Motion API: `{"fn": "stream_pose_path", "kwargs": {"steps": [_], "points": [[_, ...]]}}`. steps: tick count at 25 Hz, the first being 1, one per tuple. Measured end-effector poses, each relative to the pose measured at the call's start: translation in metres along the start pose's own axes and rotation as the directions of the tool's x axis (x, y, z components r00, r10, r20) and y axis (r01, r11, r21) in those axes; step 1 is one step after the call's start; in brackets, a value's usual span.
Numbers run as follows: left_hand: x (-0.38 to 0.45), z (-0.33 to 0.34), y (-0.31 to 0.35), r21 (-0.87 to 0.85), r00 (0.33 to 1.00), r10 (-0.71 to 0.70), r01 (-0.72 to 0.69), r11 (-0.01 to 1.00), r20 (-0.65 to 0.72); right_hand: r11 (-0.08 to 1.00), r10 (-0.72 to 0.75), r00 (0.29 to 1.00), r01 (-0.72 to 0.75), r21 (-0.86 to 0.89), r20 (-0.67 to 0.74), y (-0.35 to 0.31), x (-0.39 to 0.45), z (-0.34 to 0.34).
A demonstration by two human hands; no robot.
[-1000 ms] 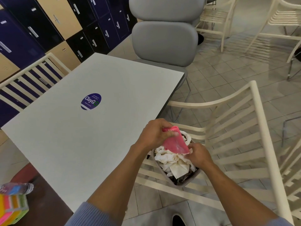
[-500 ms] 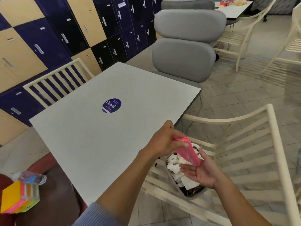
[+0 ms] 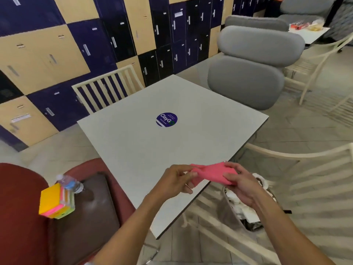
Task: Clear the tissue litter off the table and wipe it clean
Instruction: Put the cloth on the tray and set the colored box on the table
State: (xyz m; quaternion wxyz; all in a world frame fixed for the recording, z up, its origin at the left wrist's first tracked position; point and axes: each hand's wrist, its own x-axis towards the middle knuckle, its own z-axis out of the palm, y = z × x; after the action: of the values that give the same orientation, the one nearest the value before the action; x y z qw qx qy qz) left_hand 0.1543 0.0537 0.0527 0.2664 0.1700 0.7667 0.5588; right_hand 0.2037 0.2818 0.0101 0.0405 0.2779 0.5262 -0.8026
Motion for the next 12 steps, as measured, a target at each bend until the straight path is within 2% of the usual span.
{"fn": "stream_pose_path", "kwargs": {"steps": [3,5,8,12], "points": [[-0.025,-0.031,-0.015,-0.18,0.998,-0.057,0.049,0.983,-0.038,0.995,-0.061,0.997,0.065,-0.079,0.054,0.0,-0.004,0.048],[-0.037,-0.053,-0.032,-0.249,0.987,-0.104,0.071,0.966,-0.121,0.981,-0.089,0.992,0.103,-0.163,0.086,0.004,-0.005,0.079],[-0.057,-0.087,-0.06,-0.292,0.956,-0.108,0.025,0.956,-0.271,0.945,-0.114,0.981,0.156,-0.288,0.156,0.018,-0.006,0.123],[-0.094,-0.133,-0.096,-0.354,0.918,-0.161,0.025,0.935,-0.362,0.89,-0.129,0.972,0.202,-0.409,0.199,0.045,-0.007,0.182]]}}
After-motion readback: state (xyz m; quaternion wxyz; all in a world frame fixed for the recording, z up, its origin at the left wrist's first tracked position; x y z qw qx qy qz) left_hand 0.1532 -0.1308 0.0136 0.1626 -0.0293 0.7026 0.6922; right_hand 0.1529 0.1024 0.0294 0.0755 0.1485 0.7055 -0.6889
